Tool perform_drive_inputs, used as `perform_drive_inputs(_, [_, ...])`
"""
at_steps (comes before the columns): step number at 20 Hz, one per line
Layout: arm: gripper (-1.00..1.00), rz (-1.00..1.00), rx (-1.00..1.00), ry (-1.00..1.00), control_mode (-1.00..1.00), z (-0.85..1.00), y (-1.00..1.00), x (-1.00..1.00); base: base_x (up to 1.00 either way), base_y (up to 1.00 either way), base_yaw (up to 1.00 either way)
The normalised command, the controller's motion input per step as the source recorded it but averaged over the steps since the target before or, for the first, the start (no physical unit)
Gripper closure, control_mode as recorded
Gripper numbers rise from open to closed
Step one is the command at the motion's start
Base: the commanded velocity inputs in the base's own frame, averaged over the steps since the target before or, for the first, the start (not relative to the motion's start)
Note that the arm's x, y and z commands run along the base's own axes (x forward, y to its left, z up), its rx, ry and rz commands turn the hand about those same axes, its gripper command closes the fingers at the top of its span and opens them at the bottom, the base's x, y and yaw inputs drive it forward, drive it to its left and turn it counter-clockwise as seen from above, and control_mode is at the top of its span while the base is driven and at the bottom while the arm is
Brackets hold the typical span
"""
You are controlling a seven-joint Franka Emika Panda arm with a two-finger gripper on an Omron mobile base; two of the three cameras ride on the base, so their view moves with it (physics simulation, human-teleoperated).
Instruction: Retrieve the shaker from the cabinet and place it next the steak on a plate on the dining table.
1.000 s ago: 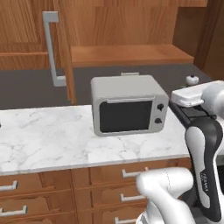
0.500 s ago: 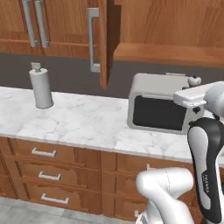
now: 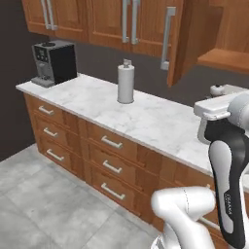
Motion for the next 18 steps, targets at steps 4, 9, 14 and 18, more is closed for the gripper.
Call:
perform_drive_inputs(4, [1.0,0.0,0.0,0.0,1.0,0.0,0.0,0.0,-0.21,0.0,0.7])
perform_drive_inputs(9, [1.0,0.0,0.0,0.0,1.0,0.0,0.0,0.0,-0.22,0.0,0.6])
perform_drive_inputs(14, [1.0,0.0,0.0,0.0,1.0,0.0,0.0,0.0,-0.18,0.0,0.56])
perform_drive_inputs(18, [1.0,0.0,0.0,0.0,1.0,0.0,0.0,0.0,-0.14,0.0,0.55])
